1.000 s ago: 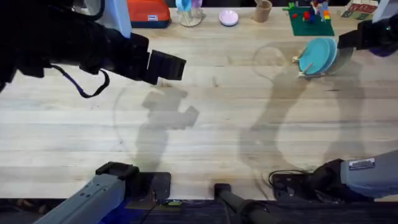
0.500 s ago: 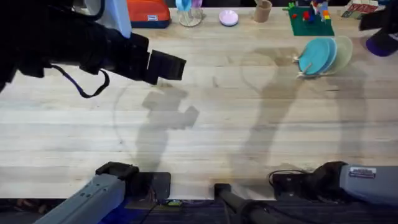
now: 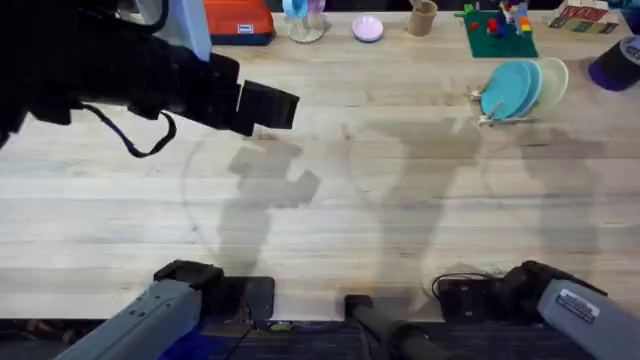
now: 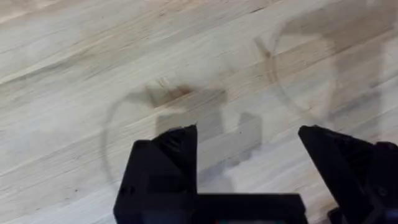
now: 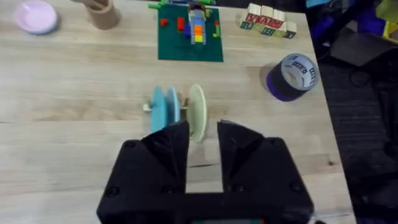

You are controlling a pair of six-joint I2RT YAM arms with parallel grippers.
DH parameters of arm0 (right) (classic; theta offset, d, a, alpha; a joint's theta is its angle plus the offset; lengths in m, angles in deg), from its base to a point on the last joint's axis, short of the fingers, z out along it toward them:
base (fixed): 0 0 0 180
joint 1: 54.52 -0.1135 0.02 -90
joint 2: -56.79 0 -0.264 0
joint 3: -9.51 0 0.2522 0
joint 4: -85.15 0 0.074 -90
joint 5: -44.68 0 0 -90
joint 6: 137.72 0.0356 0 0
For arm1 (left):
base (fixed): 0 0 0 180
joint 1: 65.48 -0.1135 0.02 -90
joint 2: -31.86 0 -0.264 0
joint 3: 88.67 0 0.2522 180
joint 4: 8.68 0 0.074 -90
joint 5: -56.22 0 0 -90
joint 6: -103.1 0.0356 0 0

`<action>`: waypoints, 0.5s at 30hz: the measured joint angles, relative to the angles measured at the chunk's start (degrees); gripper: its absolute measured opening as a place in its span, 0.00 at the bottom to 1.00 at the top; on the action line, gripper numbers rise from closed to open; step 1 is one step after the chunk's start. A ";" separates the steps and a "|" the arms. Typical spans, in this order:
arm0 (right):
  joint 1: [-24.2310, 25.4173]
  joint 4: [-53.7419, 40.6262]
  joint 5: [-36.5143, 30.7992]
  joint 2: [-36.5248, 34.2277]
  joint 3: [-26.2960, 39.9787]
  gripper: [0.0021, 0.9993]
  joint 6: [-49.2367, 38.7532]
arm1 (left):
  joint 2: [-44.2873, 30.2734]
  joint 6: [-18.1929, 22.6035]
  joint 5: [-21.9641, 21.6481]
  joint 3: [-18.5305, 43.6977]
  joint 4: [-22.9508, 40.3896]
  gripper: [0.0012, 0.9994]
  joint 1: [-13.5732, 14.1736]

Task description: Pick up the plates from the table one by one and place each into a slot on the dish rack.

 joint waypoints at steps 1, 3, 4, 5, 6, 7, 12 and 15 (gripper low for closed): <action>0.00 -2.28 1.83 3.87 0.01 0.34 1.50 | 0.00 0.02 0.00 0.00 0.00 0.99 0.00; 0.00 -4.33 3.23 6.13 0.02 0.40 2.44 | 0.00 0.01 0.00 0.00 0.00 0.99 0.00; 0.00 -5.77 3.99 7.34 0.02 0.44 2.82 | 0.00 0.00 0.00 0.00 0.00 0.99 0.00; 0.00 -7.16 4.57 8.47 0.04 0.49 3.41 | 0.00 0.00 0.00 0.00 0.00 0.99 0.00; 0.00 -8.36 4.95 9.34 0.04 0.53 4.03 | 0.00 0.00 0.01 0.00 0.00 0.99 0.00; 0.00 -9.90 5.44 10.37 0.06 0.61 4.66 | 0.00 0.00 0.00 0.01 0.00 0.99 0.00; 0.00 -18.15 8.91 16.68 0.11 0.99 7.20 | 0.00 0.00 0.00 0.00 0.00 0.99 0.00; 0.00 -19.75 11.57 18.78 0.15 0.99 7.86 | 0.00 0.00 0.00 0.00 0.00 0.99 0.00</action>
